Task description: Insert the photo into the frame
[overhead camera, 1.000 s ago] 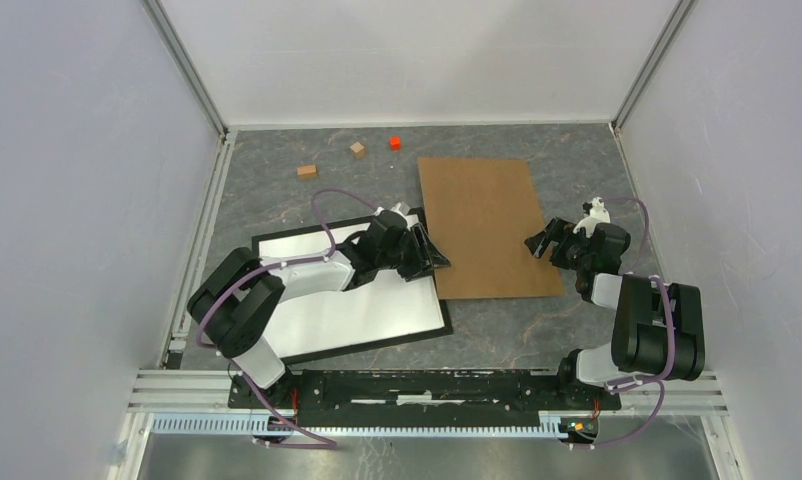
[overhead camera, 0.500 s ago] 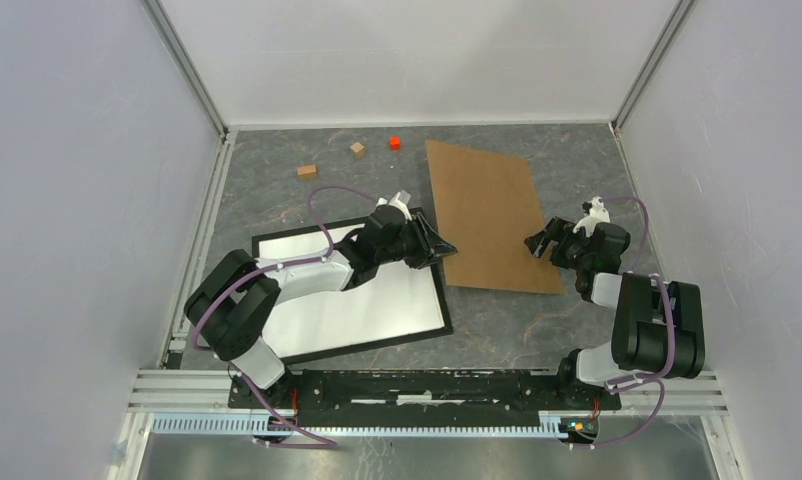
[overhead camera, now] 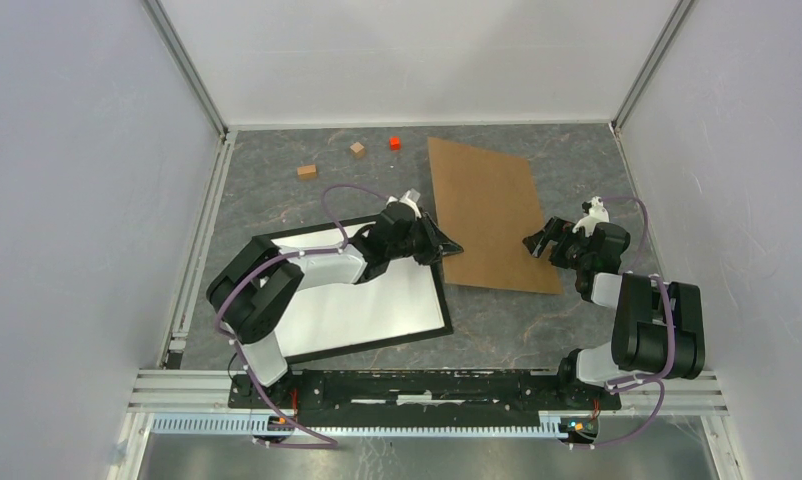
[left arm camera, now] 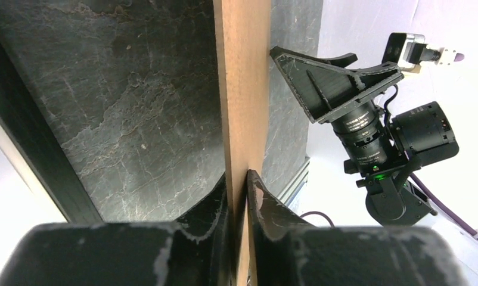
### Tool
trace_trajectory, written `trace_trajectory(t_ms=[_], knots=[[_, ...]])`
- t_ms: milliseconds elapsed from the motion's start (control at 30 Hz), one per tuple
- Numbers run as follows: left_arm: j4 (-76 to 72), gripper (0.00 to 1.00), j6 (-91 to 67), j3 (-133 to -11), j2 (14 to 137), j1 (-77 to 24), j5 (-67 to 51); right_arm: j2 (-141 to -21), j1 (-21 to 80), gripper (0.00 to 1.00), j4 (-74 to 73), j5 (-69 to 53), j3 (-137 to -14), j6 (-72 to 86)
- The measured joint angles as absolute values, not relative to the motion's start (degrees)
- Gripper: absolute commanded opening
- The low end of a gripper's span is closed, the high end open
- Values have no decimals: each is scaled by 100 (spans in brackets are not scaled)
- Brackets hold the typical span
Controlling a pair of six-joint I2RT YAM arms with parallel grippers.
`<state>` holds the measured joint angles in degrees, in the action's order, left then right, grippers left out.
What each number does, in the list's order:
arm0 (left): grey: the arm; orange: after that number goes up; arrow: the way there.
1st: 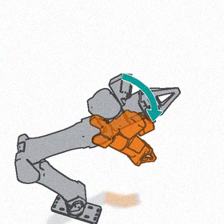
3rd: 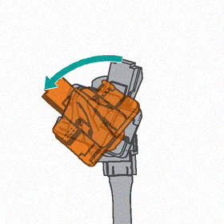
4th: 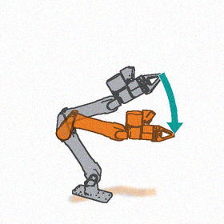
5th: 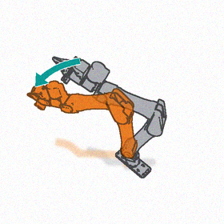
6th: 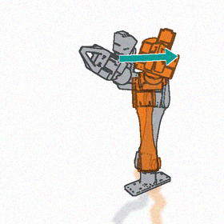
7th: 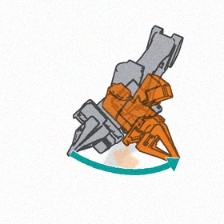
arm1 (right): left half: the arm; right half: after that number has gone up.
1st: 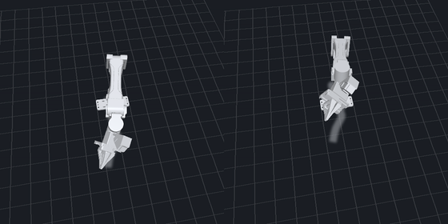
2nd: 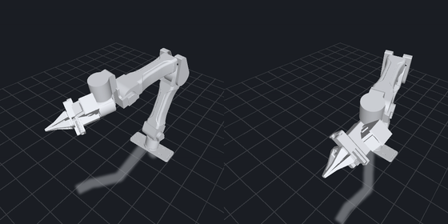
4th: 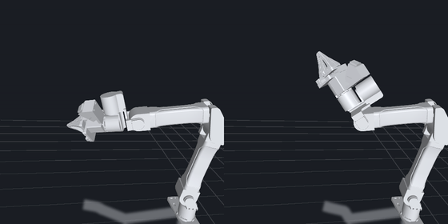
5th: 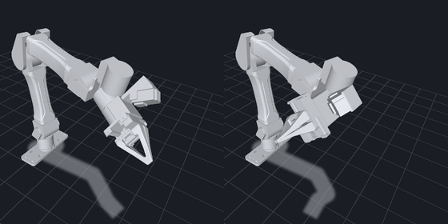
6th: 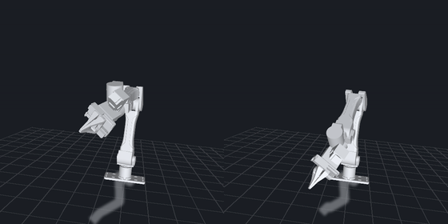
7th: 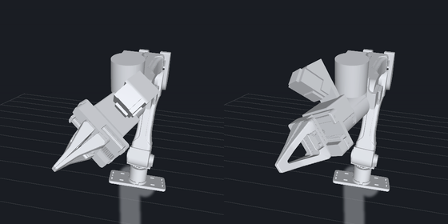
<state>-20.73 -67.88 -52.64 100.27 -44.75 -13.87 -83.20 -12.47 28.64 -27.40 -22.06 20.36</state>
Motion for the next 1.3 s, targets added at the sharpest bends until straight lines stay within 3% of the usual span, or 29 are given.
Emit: trace_trajectory(t_ms=[100, 233, 433, 700, 967, 1300], knots=[[-2134, 3, -6790, -5293, 10038, -4466, -1417, -8261, -1247, 98, 2746, -2703, -2217, 2023], [-2209, 2, -6792, -5345, 10016, -4466, -1514, -7765, -1201, 98, 1931, -2158, -2252, 1988], [-2032, 2, -6768, -5247, 9583, -4392, -1549, -6051, -1177, 98, 773, -1068, -2248, 1817], [-1973, 2, -6681, -4587, 8468, -4189, -1492, -5774, -1035, 98, 272, -2290, -2397, 1885], [-2464, 2, -6711, -4005, 7585, -3929, -1129, -4580, 548, 98, 89, -1940, -2379, 2803], [-2692, 2, -6685, -3839, 6845, -3859, -397, -4351, 1063, 98, -180, -1391, -2727, 3599]])
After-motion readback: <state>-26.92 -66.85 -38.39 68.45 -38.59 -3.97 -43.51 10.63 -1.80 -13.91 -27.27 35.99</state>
